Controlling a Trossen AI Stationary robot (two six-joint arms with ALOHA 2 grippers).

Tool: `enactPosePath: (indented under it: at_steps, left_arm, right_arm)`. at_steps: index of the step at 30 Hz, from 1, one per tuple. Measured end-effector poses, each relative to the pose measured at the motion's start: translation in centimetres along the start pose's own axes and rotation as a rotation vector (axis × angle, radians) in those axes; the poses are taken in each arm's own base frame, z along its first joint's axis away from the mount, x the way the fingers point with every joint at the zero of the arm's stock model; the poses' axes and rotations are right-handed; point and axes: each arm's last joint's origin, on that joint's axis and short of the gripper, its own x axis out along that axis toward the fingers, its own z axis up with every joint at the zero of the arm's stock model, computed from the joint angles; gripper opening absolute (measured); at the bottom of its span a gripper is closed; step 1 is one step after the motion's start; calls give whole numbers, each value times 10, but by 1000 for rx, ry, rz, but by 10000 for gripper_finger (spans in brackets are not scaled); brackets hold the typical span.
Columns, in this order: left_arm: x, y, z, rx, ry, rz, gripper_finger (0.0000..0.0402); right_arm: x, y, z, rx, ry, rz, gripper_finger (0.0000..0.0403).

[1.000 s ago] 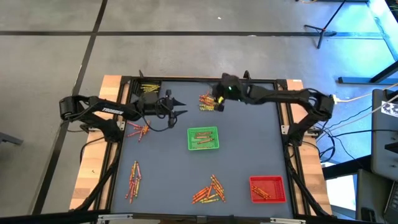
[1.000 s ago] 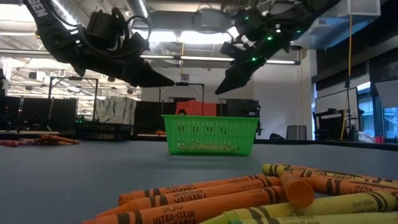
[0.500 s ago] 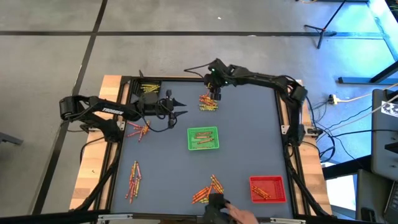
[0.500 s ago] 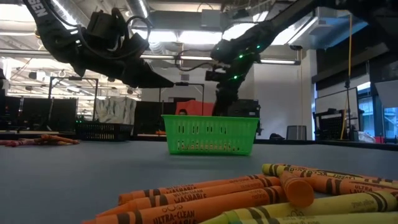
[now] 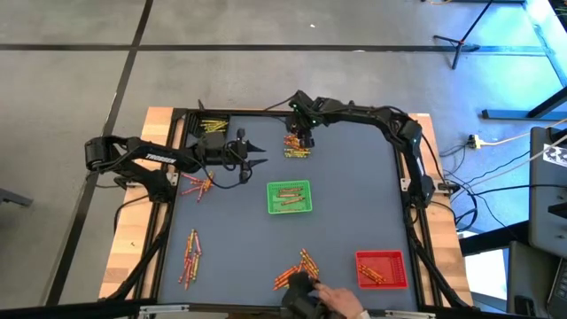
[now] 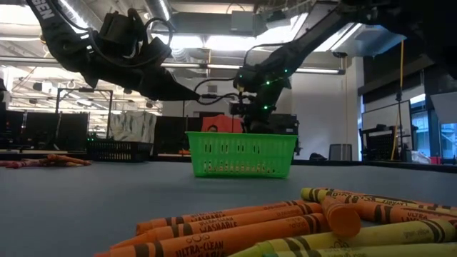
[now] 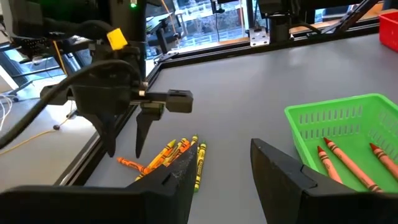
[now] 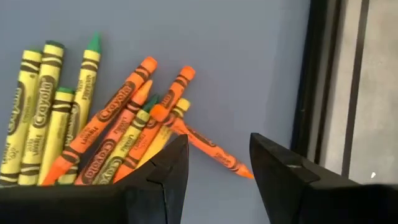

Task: Sort crayons
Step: Put the orange crayon into the red bin

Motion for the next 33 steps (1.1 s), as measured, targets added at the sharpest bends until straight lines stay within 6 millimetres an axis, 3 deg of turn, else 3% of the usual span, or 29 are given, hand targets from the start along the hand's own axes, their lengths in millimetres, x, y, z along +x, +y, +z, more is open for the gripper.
enactPosePath:
  at_steps: [5, 16, 27, 33]
  left_arm:
    - [0, 0, 0, -1, 0, 0, 133]
    - [0, 0, 0, 0, 0, 1, 133]
    - [0, 0, 0, -1, 0, 1, 133]
    - [0, 0, 0, -1, 0, 1, 133]
  right_arm:
    - [1, -6, -7, 22, -21, 15, 166]
    - [24, -16, -27, 62, -50, 69, 166]
    - [37, -12, -29, 58, -71, 118, 164]
    - [36, -13, -29, 55, -60, 130, 114]
